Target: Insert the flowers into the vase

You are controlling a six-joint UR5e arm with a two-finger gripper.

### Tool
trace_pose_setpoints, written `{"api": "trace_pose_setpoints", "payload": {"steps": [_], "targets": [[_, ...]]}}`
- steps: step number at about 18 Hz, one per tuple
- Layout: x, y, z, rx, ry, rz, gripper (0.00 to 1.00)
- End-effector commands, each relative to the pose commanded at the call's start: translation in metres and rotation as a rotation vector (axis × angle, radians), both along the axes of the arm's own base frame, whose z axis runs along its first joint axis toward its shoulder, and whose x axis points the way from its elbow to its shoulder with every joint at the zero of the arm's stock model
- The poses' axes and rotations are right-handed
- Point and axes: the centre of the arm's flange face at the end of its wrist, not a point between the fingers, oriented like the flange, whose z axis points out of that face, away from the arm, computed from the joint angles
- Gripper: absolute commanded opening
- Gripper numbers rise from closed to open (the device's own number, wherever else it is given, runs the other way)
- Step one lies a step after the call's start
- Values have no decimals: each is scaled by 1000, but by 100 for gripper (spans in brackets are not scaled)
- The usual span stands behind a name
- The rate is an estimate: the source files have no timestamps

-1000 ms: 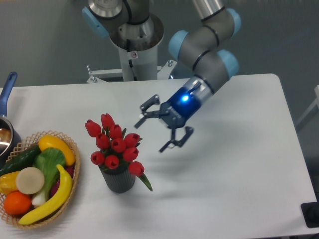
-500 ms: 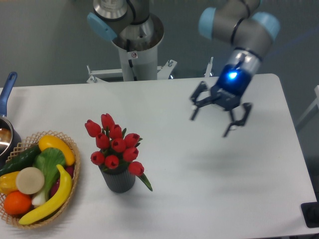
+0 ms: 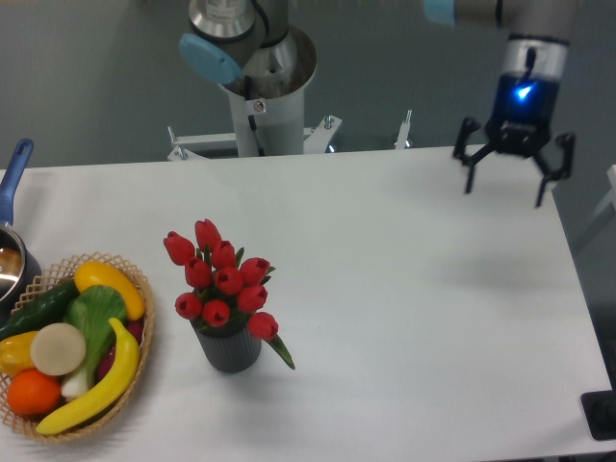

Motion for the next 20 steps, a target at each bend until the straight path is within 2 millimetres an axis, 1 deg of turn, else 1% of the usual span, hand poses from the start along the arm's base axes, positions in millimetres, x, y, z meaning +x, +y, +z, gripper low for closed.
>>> {"api": "trace_pose_setpoints", "payload": {"steps": [2, 4, 6, 11, 14, 15, 16, 17, 20], "targets": [[-4, -5, 11, -43, -23, 16, 100], [-6, -5, 21, -50, -8, 1, 100], [-4, -10, 26, -77, 4, -28, 100], [1, -57, 28, -257, 19, -181, 100], [1, -76, 42, -333, 13, -246, 100], [2, -89, 46, -396, 23, -285, 100], [2, -97, 46, -420, 22, -305, 100], [2, -102, 47, -427, 19, -311, 100], [2, -103, 46, -424, 14, -314, 100]]}}
